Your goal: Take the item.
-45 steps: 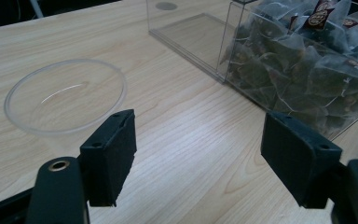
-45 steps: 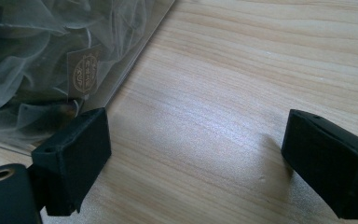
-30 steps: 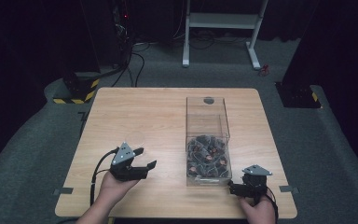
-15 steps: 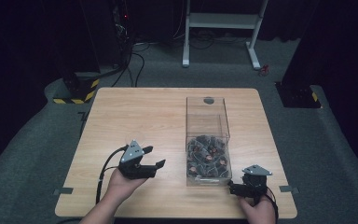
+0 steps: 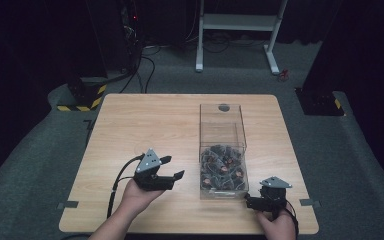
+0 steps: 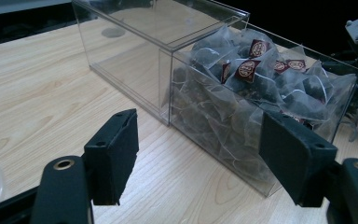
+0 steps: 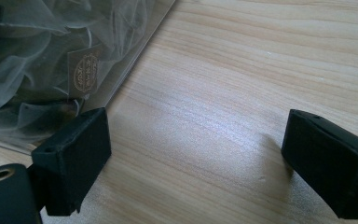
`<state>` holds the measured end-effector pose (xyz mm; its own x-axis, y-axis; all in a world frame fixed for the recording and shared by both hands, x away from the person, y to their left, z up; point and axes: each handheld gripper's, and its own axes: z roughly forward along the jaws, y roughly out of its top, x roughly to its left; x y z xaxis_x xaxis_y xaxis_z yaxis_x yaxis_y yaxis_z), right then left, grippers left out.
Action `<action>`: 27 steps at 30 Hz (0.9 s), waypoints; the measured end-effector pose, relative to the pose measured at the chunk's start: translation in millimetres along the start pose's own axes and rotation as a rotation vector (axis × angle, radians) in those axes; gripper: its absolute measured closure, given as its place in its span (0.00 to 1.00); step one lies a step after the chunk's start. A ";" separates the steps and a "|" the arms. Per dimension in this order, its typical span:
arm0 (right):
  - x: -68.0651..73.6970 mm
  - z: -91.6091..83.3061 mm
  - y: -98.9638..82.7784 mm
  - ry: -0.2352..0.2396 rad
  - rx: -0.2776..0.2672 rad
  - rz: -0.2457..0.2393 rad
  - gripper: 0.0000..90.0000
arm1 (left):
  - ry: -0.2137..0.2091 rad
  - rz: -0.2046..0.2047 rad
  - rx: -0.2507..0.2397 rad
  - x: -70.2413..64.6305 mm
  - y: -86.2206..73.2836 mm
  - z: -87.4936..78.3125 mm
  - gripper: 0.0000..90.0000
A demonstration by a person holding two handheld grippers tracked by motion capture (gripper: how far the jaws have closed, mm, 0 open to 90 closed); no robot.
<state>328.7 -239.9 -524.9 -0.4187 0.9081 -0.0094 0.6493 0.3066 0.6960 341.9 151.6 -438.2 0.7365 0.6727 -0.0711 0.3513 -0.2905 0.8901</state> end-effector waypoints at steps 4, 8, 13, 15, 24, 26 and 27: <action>0.0 0.0 0.0 0.000 0.000 -0.001 0.09 | -0.007 -0.001 -0.006 -1.2 1.8 1.8 0.33; 0.0 0.0 0.0 0.001 0.000 -0.001 0.09 | -0.015 -0.005 -0.008 -2.7 3.2 4.7 0.33; 0.0 0.0 0.0 0.001 0.000 -0.001 0.09 | -0.027 0.004 -0.009 -6.4 7.5 8.2 0.33; 0.0 0.0 0.0 0.001 0.000 -0.001 0.09 | -0.030 0.009 -0.008 -7.1 8.7 8.8 0.33; 0.0 0.0 -0.1 0.001 0.000 -0.002 0.09 | -0.049 0.016 -0.013 -13.4 16.5 17.4 0.34; 0.1 -0.1 0.0 0.002 0.001 0.000 0.09 | -0.054 0.021 -0.013 -14.5 17.2 19.4 0.34; 0.1 -0.1 0.0 0.002 0.001 0.000 0.09 | -0.056 0.022 -0.011 -15.4 17.5 20.9 0.34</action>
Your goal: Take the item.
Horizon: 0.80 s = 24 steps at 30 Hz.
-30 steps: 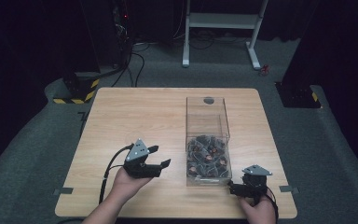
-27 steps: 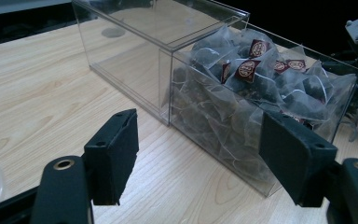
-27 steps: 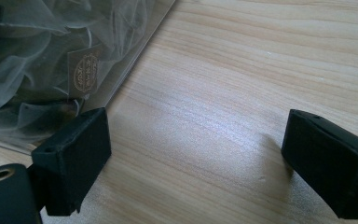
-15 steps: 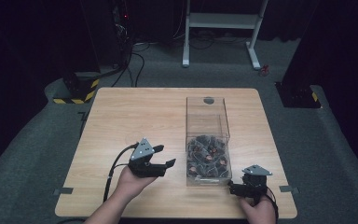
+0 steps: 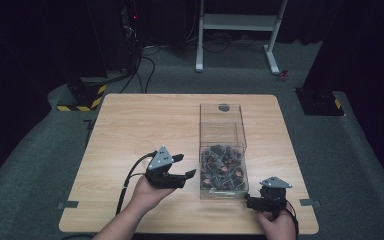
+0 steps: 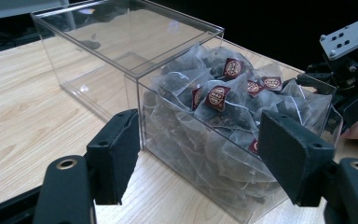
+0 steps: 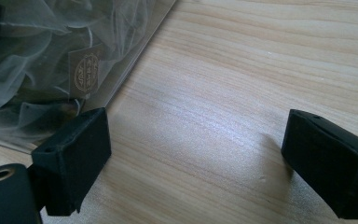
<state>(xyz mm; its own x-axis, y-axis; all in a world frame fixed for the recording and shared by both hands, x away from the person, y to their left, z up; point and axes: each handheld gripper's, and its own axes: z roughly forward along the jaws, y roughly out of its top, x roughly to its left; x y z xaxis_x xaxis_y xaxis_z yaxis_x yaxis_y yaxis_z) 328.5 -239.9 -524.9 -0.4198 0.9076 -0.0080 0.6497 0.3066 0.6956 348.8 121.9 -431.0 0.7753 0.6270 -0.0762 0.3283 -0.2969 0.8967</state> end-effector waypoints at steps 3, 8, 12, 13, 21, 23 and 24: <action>0.0 0.0 0.0 0.000 0.000 -0.001 0.09 | -0.006 0.000 -0.001 -1.0 0.9 2.6 0.34; 0.0 0.0 0.0 0.001 0.000 -0.001 0.09 | -0.015 0.000 -0.001 -3.5 3.2 6.4 0.34; 0.0 0.0 0.0 0.001 0.000 -0.001 0.09 | -0.024 0.010 0.004 -5.9 6.0 10.2 0.34; 0.0 0.0 0.0 0.001 0.000 -0.001 0.09 | -0.030 0.011 0.004 -7.6 7.9 12.7 0.35; 0.0 -0.1 -0.1 0.002 0.000 -0.002 0.09 | -0.050 0.017 0.010 -11.8 12.6 21.3 0.36; 0.0 -0.1 -0.1 0.002 0.000 -0.002 0.09 | -0.058 0.018 0.007 -12.7 13.6 23.5 0.36; 0.0 -0.1 -0.1 0.002 0.000 -0.002 0.09 | -0.060 0.016 0.005 -13.2 14.1 24.8 0.36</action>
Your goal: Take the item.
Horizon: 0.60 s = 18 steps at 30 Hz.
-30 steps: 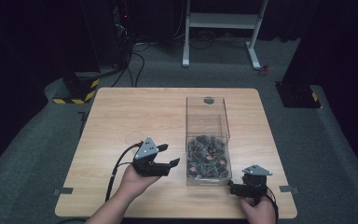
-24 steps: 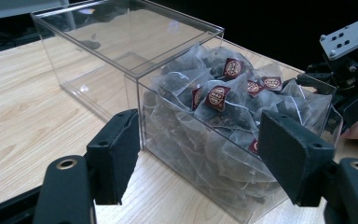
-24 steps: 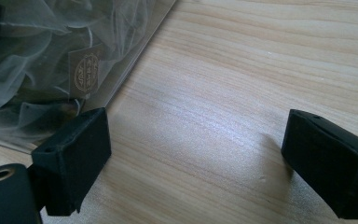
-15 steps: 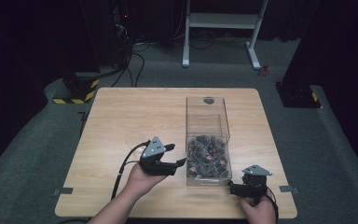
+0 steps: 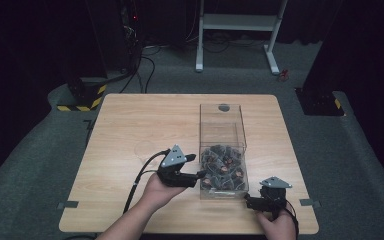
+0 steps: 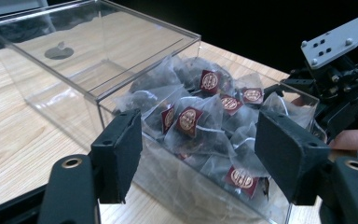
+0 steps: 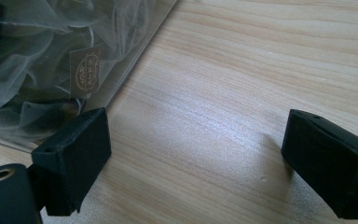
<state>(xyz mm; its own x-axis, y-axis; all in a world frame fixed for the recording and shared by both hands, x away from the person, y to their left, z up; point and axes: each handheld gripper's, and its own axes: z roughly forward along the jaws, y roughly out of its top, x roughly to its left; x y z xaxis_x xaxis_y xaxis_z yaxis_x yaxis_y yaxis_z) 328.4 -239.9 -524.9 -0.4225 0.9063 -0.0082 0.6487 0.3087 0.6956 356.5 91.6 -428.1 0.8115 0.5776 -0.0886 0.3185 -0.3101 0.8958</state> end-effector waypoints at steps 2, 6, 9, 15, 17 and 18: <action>0.0 0.0 0.0 0.000 0.000 0.000 0.09 | 0.000 0.001 0.000 -0.3 0.4 1.2 0.37; 0.0 0.0 0.0 0.001 0.000 0.000 0.09 | -0.004 0.001 0.002 -0.7 1.9 6.7 0.37; 0.0 0.0 0.0 0.000 0.000 0.000 0.09 | -0.009 0.006 0.015 -0.6 3.4 12.5 0.38; 0.0 0.0 0.0 0.001 0.000 0.000 0.09 | -0.019 0.014 0.026 -1.4 8.4 20.1 0.42; 0.0 0.0 0.0 0.001 0.000 -0.001 0.09 | -0.025 0.016 0.030 -1.7 9.6 22.7 0.45; -0.1 0.0 0.0 0.001 0.000 -0.001 0.09 | -0.023 0.021 0.031 -1.9 10.0 23.7 0.46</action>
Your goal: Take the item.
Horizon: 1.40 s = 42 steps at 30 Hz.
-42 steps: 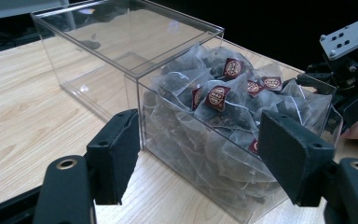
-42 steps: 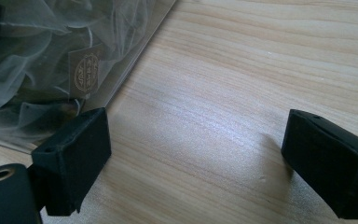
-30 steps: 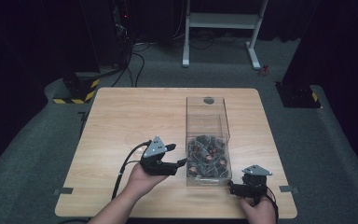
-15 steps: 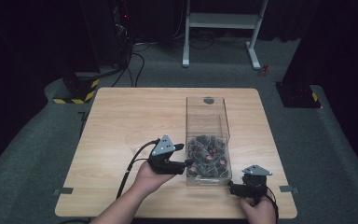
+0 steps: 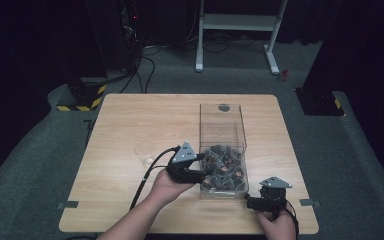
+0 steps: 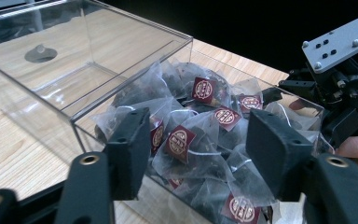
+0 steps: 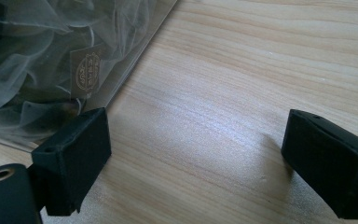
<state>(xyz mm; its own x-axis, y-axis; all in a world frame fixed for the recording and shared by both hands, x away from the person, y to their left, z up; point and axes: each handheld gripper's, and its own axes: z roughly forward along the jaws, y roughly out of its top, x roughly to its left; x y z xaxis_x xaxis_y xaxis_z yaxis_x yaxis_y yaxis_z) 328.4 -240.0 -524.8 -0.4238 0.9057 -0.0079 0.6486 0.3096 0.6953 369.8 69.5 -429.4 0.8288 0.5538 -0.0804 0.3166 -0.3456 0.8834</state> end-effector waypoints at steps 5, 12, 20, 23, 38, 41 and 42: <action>-0.1 0.0 0.0 0.001 0.000 -0.001 0.09 | -0.013 -0.004 0.012 0.6 -0.1 7.2 0.54; -0.1 0.0 0.0 0.002 0.000 -0.002 0.09 | -0.004 0.015 0.023 -0.1 1.3 14.0 0.63; -0.1 0.0 0.0 0.003 0.000 -0.004 0.09 | -0.004 0.029 0.029 -3.7 2.9 19.9 0.75; -0.1 -0.1 0.0 0.004 0.000 -0.004 0.09 | -0.001 0.035 0.029 -4.6 3.3 21.4 0.80; 0.2 -0.2 -0.1 0.005 0.001 -0.002 0.09 | 0.006 0.056 0.017 -6.7 1.1 20.2 1.00; 0.4 -0.2 -0.1 0.006 0.002 0.000 0.09 | 0.012 0.053 0.008 -6.4 0.4 18.4 1.00; 0.4 -0.2 -0.1 0.006 0.002 0.000 0.09 | 0.014 0.052 0.005 -6.3 0.2 18.0 1.00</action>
<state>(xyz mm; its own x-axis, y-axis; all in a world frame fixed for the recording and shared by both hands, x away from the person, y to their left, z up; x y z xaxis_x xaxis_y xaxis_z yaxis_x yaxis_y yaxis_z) 328.0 -239.7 -524.7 -0.4272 0.9042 -0.0037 0.6501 0.3100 0.6938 372.9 52.3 -437.0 0.8376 0.5456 -0.0283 0.2759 -0.3776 0.8839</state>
